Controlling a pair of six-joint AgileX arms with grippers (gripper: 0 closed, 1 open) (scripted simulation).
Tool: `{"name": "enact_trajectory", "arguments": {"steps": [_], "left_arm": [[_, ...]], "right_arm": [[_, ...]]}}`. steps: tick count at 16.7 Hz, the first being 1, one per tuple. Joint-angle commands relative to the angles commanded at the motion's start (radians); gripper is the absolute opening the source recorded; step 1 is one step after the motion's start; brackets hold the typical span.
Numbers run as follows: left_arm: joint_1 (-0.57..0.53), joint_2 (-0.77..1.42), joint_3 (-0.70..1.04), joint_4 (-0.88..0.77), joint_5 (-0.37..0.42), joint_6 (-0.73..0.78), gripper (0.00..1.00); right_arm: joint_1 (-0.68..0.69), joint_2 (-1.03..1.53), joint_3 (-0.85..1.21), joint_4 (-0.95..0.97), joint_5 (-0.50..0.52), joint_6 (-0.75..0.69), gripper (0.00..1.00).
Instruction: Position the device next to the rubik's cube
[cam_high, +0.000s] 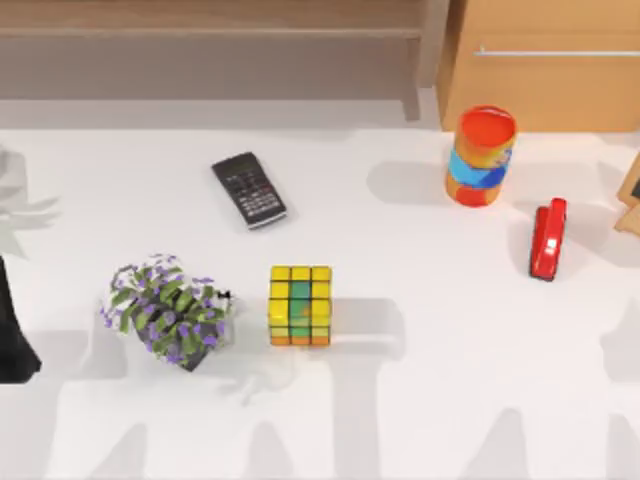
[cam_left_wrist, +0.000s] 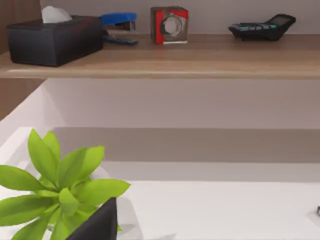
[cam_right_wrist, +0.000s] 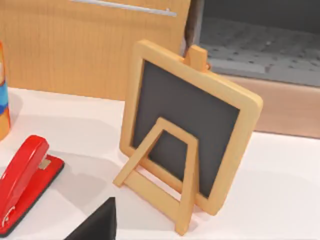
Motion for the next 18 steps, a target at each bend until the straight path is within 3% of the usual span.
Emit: {"name": "enact_trajectory", "arguments": {"steps": [12, 18], "left_arm": [[0.0, 0.0, 0.0, 0.0, 0.0, 0.0, 1.0], [0.0, 0.0, 0.0, 0.0, 0.0, 0.0, 1.0]], "right_arm": [[-0.343, 1.039, 0.534, -0.548, -0.016, -0.665, 1.0], [-0.43, 1.308, 0.673, -0.689, -0.022, -0.838, 1.0]]}}
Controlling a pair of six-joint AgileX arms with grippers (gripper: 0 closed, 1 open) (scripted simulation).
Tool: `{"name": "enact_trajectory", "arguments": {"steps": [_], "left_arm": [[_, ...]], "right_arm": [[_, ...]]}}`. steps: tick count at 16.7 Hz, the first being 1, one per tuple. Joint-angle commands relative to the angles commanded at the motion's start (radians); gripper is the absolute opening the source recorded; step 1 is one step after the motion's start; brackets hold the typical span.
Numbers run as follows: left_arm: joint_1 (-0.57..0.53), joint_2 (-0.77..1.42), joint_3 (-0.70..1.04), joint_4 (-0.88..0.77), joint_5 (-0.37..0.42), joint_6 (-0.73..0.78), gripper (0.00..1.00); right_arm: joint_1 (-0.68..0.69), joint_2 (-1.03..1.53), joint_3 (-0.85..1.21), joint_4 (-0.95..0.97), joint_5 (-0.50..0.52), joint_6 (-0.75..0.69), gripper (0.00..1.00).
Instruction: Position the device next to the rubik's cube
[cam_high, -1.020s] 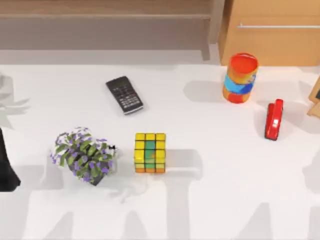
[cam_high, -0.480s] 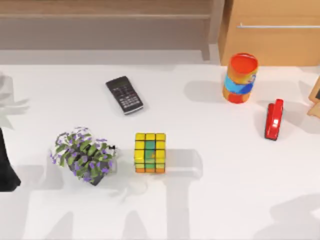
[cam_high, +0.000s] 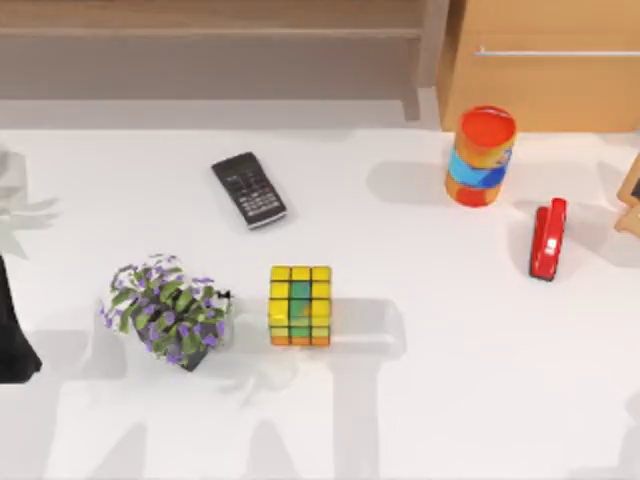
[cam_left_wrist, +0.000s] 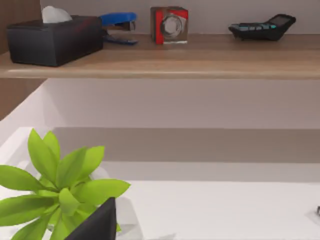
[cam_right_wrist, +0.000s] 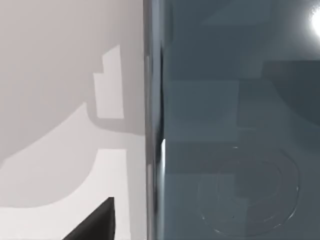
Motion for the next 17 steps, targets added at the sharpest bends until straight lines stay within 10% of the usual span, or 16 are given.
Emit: {"name": "enact_trajectory", "arguments": {"steps": [17], "left_arm": [[0.0, 0.0, 0.0, 0.0, 0.0, 0.0, 1.0]], "right_arm": [[0.003, 0.107, -0.083, 0.183, 0.0, 0.002, 1.0]]}}
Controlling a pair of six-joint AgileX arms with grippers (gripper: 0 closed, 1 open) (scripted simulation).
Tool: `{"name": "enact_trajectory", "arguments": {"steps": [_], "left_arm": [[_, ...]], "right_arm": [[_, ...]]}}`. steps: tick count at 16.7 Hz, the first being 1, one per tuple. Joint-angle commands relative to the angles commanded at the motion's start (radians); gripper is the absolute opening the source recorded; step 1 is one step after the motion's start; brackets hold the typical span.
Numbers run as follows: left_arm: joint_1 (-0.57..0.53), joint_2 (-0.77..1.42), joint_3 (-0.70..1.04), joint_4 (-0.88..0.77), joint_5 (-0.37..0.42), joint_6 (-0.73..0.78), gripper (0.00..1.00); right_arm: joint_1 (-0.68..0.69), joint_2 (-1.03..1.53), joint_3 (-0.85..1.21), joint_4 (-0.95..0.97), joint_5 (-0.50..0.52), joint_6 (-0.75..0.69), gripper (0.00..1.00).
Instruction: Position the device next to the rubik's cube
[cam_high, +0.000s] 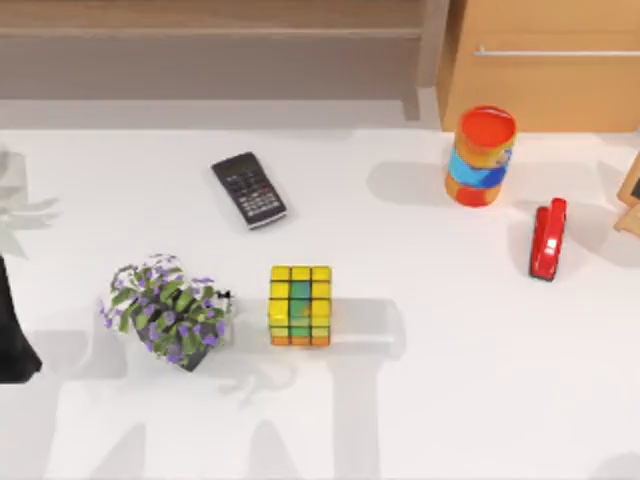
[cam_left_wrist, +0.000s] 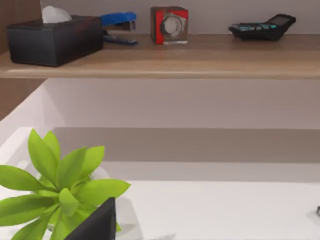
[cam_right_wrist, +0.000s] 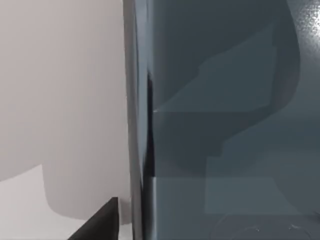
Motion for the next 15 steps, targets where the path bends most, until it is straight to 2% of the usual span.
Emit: {"name": "enact_trajectory", "arguments": {"steps": [13, 15], "left_arm": [[0.0, 0.0, 0.0, 0.0, 0.0, 0.0, 1.0], [0.0, 0.0, 0.0, 0.0, 0.0, 0.0, 1.0]], "right_arm": [[0.0, 0.0, 0.0, 0.0, 0.0, 0.0, 0.02], [0.0, 0.0, 0.0, 0.0, 0.0, 0.0, 0.0]]}}
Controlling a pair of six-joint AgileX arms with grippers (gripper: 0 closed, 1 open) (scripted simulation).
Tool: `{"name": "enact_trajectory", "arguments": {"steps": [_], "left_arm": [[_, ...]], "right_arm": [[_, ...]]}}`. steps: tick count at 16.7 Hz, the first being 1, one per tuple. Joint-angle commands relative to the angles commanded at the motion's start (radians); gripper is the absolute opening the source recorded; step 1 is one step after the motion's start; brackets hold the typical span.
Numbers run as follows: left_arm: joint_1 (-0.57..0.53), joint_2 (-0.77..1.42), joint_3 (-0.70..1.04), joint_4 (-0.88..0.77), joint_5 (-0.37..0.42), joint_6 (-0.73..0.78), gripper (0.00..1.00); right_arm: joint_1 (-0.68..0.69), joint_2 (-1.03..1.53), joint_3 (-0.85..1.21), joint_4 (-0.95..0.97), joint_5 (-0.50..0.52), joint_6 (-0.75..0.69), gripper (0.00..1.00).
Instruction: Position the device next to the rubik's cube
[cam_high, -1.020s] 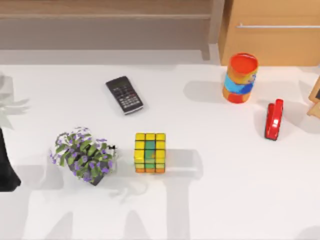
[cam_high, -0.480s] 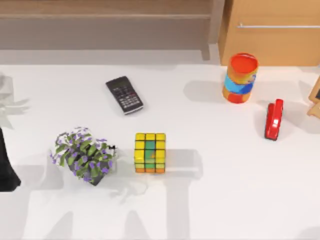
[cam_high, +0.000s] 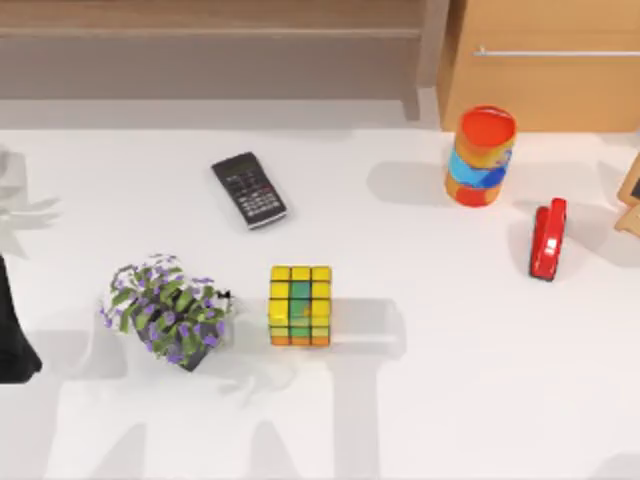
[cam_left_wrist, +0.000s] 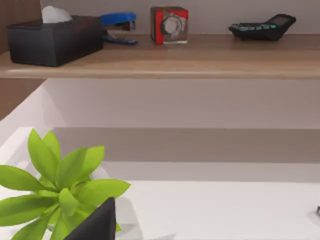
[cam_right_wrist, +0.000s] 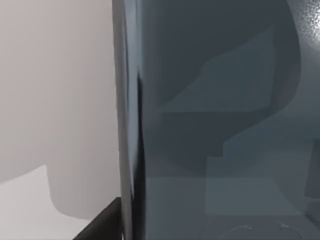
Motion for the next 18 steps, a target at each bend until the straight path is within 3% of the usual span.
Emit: {"name": "enact_trajectory", "arguments": {"steps": [18], "left_arm": [[0.0, 0.0, 0.0, 0.0, 0.0, 0.0, 1.0]], "right_arm": [[0.001, -0.07, 0.053, -0.12, -0.004, 0.007, 0.0]]}}
